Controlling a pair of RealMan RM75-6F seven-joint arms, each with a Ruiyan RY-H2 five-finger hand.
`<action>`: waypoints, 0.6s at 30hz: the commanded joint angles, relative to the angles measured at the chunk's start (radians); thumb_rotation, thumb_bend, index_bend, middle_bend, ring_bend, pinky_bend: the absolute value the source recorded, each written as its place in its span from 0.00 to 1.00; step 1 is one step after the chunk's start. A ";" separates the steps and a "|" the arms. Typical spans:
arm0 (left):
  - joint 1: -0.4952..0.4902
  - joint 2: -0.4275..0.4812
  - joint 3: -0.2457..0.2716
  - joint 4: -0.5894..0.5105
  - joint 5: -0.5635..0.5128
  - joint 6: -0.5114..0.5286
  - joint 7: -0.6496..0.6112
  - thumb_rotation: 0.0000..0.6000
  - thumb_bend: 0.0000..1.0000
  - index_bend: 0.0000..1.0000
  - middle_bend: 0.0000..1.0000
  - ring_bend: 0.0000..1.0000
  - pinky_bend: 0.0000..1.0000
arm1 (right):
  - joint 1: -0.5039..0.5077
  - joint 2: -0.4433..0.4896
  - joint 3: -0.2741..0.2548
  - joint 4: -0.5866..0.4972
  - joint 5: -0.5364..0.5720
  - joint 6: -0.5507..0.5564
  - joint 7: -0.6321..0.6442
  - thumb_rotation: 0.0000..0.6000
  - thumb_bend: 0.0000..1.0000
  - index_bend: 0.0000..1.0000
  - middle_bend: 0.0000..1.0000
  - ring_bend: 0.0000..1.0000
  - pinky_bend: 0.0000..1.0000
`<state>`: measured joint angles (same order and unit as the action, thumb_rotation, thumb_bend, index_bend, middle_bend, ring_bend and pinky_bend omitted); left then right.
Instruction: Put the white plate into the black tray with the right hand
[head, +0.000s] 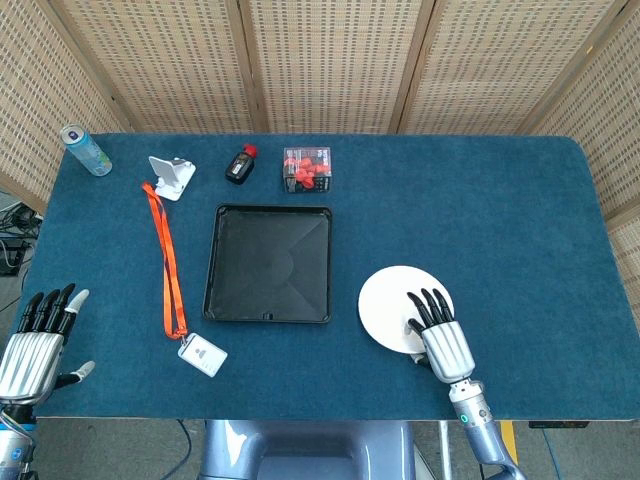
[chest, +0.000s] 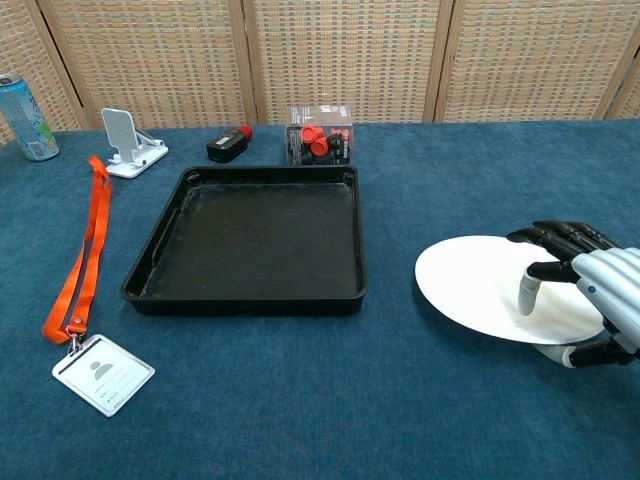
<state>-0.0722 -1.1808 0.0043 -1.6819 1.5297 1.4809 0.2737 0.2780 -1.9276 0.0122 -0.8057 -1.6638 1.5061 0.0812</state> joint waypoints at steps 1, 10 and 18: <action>0.000 0.000 0.000 0.001 0.001 0.000 -0.001 1.00 0.03 0.00 0.00 0.00 0.00 | 0.001 -0.002 0.001 0.004 0.002 0.002 0.001 1.00 0.46 0.59 0.24 0.05 0.09; -0.001 -0.001 0.000 0.001 0.004 0.001 -0.004 1.00 0.03 0.00 0.00 0.00 0.00 | 0.003 -0.006 0.001 0.013 0.007 0.004 0.006 1.00 0.46 0.62 0.27 0.06 0.09; -0.001 -0.001 0.000 0.002 0.004 0.000 -0.006 1.00 0.02 0.00 0.00 0.00 0.00 | 0.004 -0.004 0.000 0.011 0.014 0.001 0.007 1.00 0.58 0.63 0.27 0.07 0.08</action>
<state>-0.0736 -1.1822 0.0047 -1.6802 1.5339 1.4806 0.2682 0.2816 -1.9319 0.0128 -0.7945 -1.6505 1.5073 0.0880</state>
